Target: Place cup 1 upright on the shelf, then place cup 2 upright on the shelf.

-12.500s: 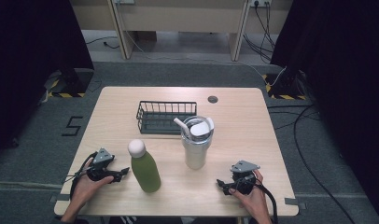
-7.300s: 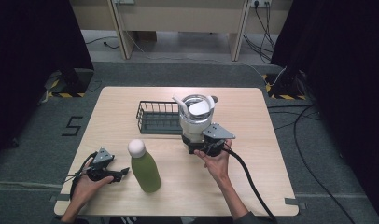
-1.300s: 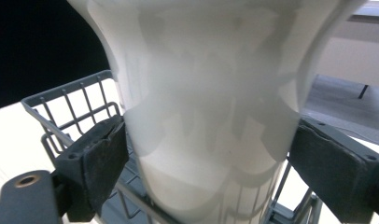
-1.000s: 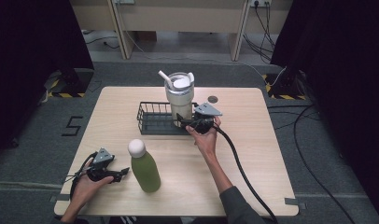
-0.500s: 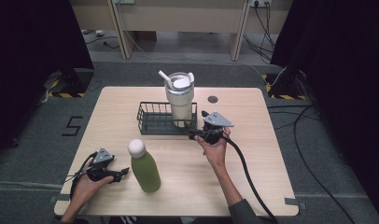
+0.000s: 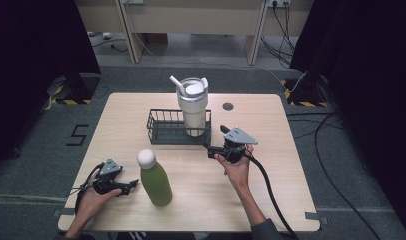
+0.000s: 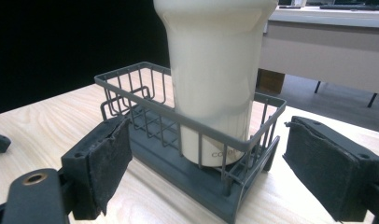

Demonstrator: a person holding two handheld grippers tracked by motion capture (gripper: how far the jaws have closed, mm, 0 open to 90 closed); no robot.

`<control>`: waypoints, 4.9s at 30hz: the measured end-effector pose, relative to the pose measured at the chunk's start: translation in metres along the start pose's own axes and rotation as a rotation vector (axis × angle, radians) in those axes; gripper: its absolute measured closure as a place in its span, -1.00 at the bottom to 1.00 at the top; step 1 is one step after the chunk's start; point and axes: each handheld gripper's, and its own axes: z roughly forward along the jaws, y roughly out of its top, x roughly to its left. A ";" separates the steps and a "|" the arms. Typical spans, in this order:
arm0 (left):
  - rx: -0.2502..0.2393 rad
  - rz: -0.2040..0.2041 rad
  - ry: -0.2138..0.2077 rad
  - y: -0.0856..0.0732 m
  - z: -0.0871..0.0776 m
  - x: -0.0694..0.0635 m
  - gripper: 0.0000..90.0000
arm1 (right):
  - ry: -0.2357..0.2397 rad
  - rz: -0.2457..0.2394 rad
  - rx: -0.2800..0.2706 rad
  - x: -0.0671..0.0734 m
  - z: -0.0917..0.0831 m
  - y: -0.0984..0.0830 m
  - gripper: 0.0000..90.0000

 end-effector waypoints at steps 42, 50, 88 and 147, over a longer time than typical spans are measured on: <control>-0.003 0.000 -0.003 0.000 0.000 0.000 -0.71 | 0.067 0.023 0.048 0.005 -0.054 -0.033 -0.67; -0.003 0.000 -0.003 0.000 0.000 0.000 -0.71 | 0.068 0.032 0.058 0.005 -0.061 -0.038 -0.67; -0.002 0.000 -0.005 -0.001 -0.001 0.000 -0.71 | 0.084 -0.047 0.231 0.016 -0.084 -0.073 -0.67; -0.002 -0.001 -0.004 -0.001 0.000 0.000 -0.71 | 0.017 -0.025 0.530 0.012 -0.102 -0.097 -0.68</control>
